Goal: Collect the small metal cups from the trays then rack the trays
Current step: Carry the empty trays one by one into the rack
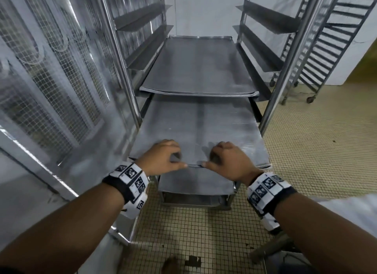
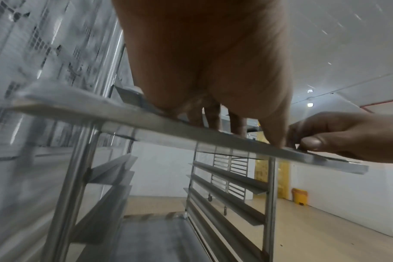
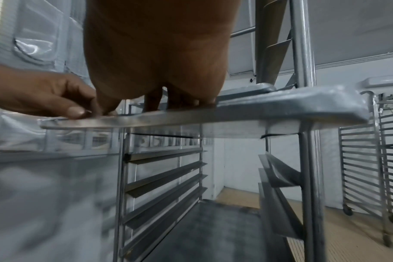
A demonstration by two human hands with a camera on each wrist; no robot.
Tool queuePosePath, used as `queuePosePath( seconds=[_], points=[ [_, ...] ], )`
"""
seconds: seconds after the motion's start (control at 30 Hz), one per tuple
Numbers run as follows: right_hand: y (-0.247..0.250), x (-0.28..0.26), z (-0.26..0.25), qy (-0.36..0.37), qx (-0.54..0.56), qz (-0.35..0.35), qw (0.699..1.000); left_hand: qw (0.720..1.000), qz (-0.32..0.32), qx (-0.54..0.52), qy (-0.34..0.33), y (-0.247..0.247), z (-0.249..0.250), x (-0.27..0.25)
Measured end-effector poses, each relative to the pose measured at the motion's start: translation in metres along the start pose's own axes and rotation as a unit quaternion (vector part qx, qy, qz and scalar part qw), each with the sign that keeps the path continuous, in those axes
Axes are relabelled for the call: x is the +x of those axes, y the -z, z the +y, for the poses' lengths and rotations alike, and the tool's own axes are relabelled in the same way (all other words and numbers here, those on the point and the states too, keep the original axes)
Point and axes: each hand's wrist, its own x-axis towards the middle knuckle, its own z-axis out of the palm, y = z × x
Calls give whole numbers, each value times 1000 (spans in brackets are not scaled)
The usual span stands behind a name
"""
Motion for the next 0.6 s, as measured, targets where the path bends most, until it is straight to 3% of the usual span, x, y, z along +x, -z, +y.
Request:
queuePosePath(
  seconds=[0.17,0.33,0.6],
  points=[
    [-26,-28,0,9,-1,94,996,992,121,-4,-18,-35,-2,-22],
    [-38,-45,3,-30,-17,158,987,967,223,126,1,-61,5,-40],
    [-52,-61,4,-71,-54,194,977,953,212,199,87,-82,18,-43]
  ],
)
